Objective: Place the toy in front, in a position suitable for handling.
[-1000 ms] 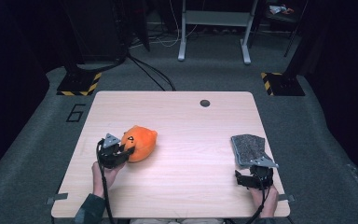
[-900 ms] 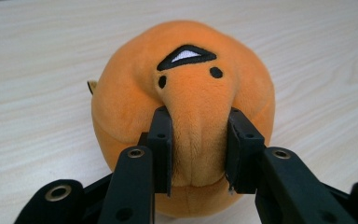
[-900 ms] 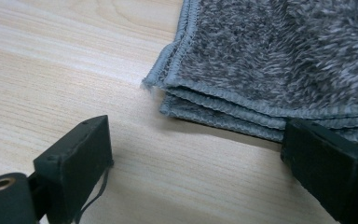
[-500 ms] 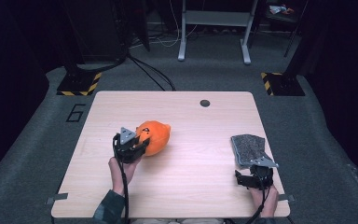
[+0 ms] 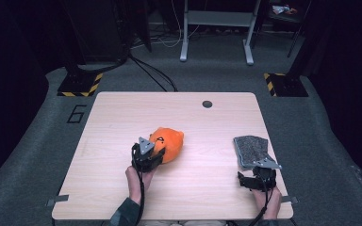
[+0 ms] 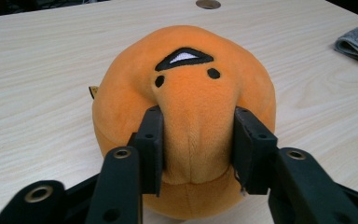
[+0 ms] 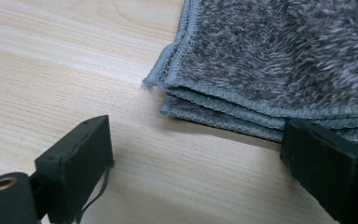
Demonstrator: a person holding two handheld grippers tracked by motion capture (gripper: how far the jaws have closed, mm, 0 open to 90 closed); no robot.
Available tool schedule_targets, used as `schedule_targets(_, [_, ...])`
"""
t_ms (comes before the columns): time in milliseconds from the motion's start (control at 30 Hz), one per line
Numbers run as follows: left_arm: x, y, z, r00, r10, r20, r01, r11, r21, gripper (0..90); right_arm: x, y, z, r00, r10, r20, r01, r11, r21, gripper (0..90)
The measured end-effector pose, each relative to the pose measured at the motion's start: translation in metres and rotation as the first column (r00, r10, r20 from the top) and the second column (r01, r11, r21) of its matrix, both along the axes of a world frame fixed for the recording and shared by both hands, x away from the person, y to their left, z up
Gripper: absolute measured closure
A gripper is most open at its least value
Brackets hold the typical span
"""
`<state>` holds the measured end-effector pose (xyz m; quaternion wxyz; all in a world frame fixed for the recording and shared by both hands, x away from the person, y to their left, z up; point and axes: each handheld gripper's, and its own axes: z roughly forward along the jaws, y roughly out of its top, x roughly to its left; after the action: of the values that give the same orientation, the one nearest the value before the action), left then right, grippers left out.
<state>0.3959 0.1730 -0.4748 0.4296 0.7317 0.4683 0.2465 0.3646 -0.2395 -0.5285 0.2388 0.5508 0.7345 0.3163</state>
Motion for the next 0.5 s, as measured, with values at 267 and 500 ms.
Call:
schedule_targets(267, [-0.002, 0.022, 0.016, 0.9976, -0.069, -0.003, 0.069, 0.9975, 0.014, 29.8, 0.000, 0.000, 0.000, 1.0000, 0.000, 0.000, 0.000, 1.000, 0.000, 8.1])
schedule_targets(500, [0.017, 0.058, 0.034, 0.9912, -0.130, 0.025, 0.131, 0.9908, -0.033, 24.4, 0.000, 0.000, 0.000, 1.0000, 0.000, 0.000, 0.000, 1.000, 0.000, 8.1])
